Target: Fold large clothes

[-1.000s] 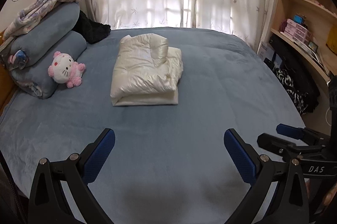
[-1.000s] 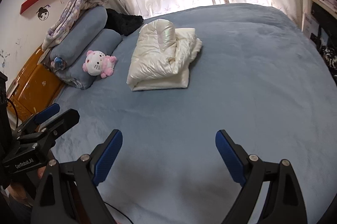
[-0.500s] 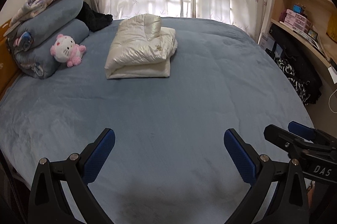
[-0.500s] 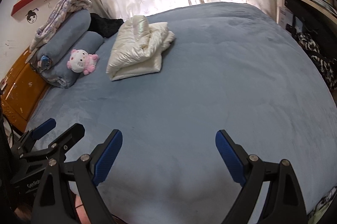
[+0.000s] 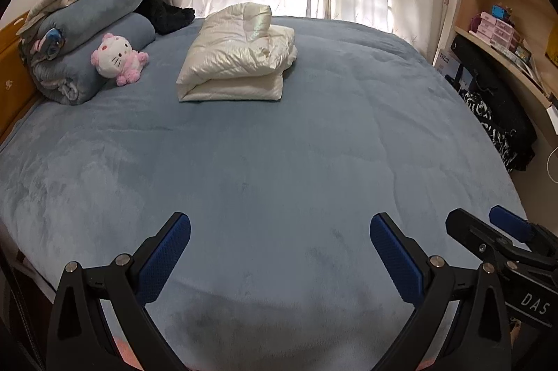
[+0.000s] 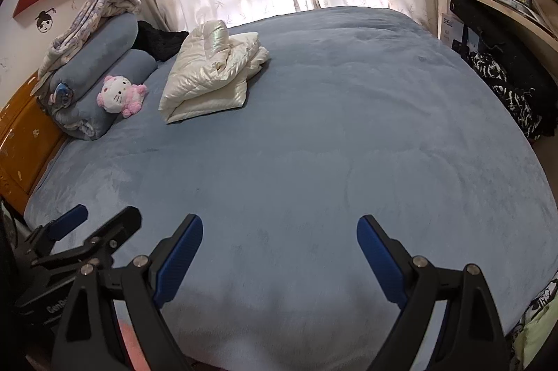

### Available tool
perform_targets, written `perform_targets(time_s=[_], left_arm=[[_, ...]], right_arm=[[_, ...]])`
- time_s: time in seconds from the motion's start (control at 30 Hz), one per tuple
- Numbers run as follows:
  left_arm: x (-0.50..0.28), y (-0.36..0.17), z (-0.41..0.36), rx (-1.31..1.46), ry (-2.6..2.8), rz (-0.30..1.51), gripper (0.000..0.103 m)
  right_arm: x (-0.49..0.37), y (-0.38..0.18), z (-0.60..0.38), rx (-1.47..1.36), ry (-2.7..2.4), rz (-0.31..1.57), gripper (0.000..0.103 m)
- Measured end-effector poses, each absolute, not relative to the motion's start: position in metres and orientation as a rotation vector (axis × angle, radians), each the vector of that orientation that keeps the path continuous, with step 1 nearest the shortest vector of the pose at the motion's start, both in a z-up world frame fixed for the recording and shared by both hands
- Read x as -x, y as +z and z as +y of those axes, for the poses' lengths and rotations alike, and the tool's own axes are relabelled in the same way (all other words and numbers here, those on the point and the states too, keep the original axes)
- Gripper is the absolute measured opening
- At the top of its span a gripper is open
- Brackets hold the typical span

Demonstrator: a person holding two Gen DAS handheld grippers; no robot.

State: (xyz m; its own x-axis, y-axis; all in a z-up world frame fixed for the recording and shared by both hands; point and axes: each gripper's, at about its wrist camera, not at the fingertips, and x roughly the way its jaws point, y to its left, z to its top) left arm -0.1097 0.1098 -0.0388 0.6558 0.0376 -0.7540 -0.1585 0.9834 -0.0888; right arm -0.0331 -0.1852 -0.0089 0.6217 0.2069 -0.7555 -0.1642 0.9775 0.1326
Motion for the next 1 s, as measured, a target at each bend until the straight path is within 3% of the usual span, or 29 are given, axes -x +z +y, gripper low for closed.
perform_targets(time_s=[1.0], left_arm=[[0.135, -0.033, 0.091, 0.103, 0.101, 0.827, 0.101]], right_arm=[[0.062, -0.007, -0.207, -0.074, 0.213, 0.833, 0.091]])
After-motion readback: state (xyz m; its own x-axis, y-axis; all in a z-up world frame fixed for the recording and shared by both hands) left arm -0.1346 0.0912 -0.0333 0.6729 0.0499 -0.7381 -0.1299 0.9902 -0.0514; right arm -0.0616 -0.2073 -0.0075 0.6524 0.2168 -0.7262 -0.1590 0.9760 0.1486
